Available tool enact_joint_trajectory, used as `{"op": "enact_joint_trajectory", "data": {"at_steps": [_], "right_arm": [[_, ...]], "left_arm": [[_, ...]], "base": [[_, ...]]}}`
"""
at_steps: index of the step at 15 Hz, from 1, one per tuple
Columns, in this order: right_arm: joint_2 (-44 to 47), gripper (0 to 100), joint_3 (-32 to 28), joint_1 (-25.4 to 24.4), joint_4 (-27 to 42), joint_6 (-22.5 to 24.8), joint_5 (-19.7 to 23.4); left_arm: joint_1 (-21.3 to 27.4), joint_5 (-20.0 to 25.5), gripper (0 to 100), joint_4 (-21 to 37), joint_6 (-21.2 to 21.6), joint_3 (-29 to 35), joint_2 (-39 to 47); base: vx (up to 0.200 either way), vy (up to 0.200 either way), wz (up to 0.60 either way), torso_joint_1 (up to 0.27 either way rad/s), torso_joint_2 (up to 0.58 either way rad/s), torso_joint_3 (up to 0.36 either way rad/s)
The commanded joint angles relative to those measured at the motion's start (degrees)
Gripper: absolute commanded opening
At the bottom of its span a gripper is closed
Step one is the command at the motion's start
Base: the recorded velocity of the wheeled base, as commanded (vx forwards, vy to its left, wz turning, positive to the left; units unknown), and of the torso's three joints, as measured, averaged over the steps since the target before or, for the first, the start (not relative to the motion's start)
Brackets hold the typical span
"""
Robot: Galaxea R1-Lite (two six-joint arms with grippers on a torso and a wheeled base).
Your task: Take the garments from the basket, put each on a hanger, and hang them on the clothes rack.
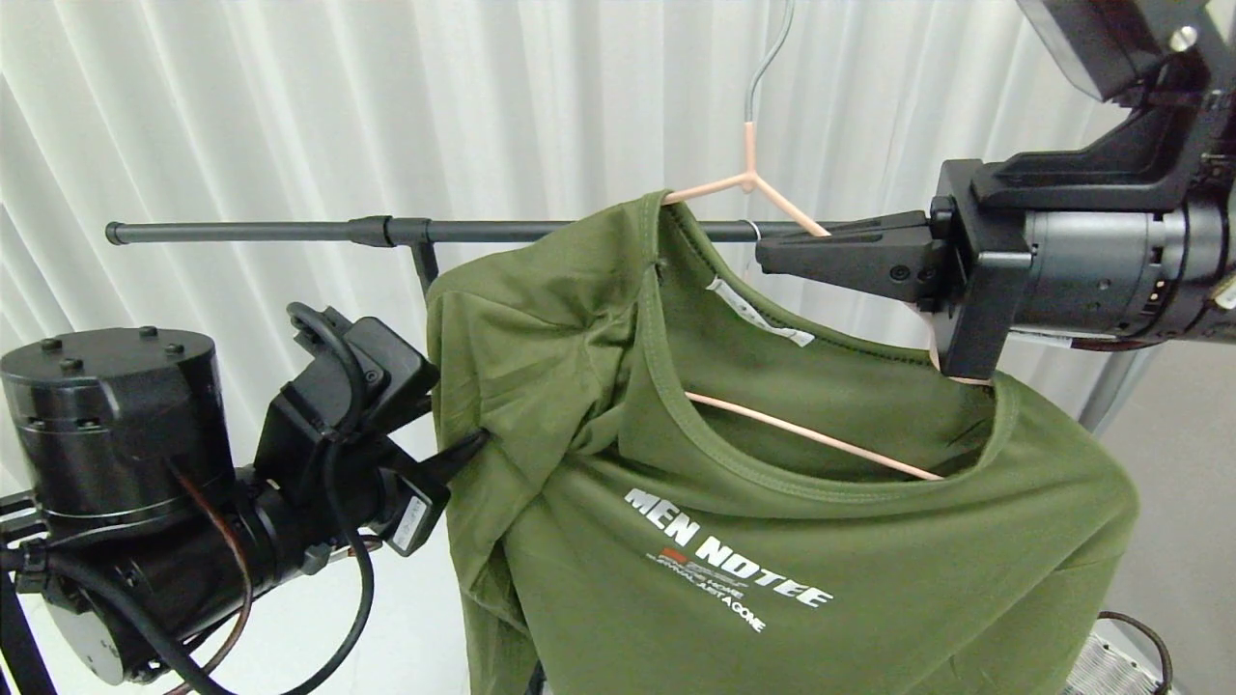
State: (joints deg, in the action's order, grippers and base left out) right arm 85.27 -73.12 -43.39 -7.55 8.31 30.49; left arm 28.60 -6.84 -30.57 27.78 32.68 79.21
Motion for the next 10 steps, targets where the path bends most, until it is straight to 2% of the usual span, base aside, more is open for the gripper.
{"op": "enact_joint_trajectory", "data": {"at_steps": [1,6,10], "right_arm": [[-0.02,0,-0.09,0.06,-0.01,0.04,0.01],[-0.11,0,0.17,1.29,0.16,0.04,0.01],[-0.37,0,3.60,2.52,-0.01,0.21,-0.08]], "left_arm": [[-0.12,-0.02,0,-0.01,-0.01,-0.25,-0.29],[-1.44,-0.02,0,-0.63,-0.01,-1.75,-2.40],[-5.57,-0.02,0,-8.89,0.08,-2.18,-3.28]], "base": [[0.000,0.000,0.00,0.000,0.00,0.000],[0.000,0.000,0.00,0.000,0.00,0.000],[0.000,0.000,0.00,0.000,0.00,0.000]]}}
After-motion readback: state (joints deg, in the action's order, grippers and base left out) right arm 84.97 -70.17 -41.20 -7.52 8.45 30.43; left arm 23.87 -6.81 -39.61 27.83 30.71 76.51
